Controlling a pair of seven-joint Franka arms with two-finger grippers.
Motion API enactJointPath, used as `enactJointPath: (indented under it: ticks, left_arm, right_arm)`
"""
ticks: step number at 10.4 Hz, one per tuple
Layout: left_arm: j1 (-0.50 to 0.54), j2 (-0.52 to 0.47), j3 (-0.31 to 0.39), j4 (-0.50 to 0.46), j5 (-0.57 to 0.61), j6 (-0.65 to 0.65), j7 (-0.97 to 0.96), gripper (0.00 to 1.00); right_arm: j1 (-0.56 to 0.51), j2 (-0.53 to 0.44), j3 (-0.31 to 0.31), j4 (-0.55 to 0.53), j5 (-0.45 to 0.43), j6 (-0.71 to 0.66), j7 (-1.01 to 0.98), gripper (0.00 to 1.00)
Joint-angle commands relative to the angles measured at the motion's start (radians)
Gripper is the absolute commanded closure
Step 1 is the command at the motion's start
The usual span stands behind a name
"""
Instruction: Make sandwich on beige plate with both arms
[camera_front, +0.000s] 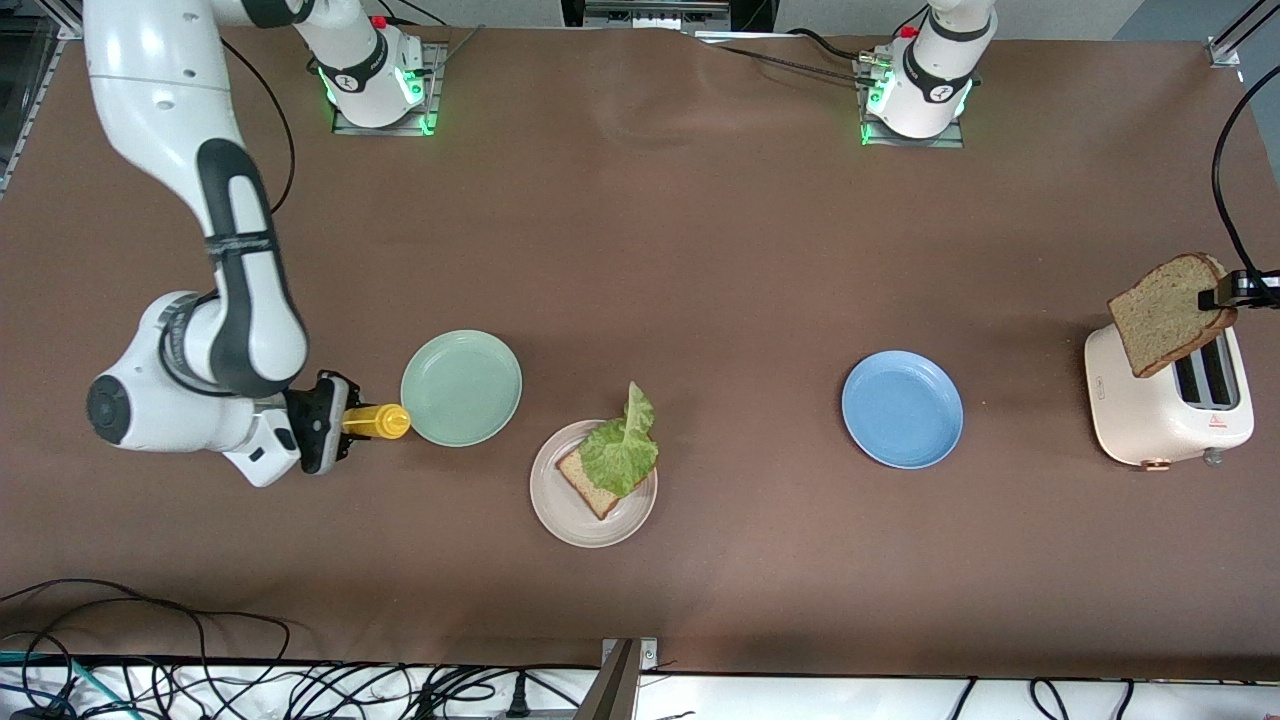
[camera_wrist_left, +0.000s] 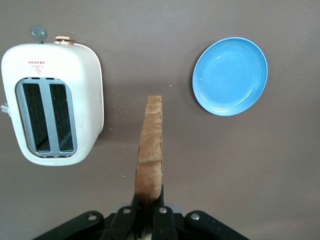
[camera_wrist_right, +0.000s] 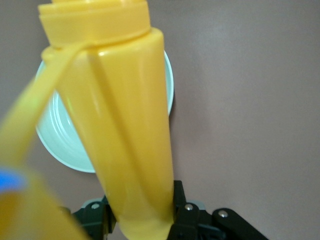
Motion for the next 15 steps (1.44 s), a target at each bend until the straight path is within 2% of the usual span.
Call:
enactJointPath:
  ticks: [1,3,5,7,12,13,15]
  left_arm:
    - [0.007,-0.001,0.001,0.008,-0.027,0.001,-0.002,1.0]
    - [0.007,-0.001,0.001,0.008,-0.027,0.001,-0.004,1.0]
    - [0.008,-0.001,0.002,0.008,-0.027,0.001,0.001,1.0]
    - [0.008,-0.001,0.002,0.006,-0.027,0.001,-0.001,1.0]
    - [0.008,-0.001,0.002,0.006,-0.027,0.001,-0.001,1.0]
    - [0.008,-0.001,0.001,0.005,-0.027,0.003,-0.002,1.0]
    - [0.008,-0.001,0.001,0.005,-0.029,0.003,0.001,1.0]
  right_arm:
    - [0.115,-0.028,-0.04,0.025,-0.146,-0.004,0.196,1.0]
    - [0.204,-0.022,-0.058,0.057,-0.238,-0.007,0.325,1.0]
    - [0.304,0.022,-0.104,0.115,-0.304,-0.05,0.446,1.0]
    - [0.393,0.088,-0.144,0.227,-0.375,-0.137,0.564,1.0]
    - [0.518,0.248,-0.198,0.428,-0.438,-0.269,0.741,1.0]
    - [0.556,0.278,-0.238,0.444,-0.437,-0.271,0.773,1.0]
    - [0.608,0.318,-0.276,0.461,-0.437,-0.269,0.819,1.0]
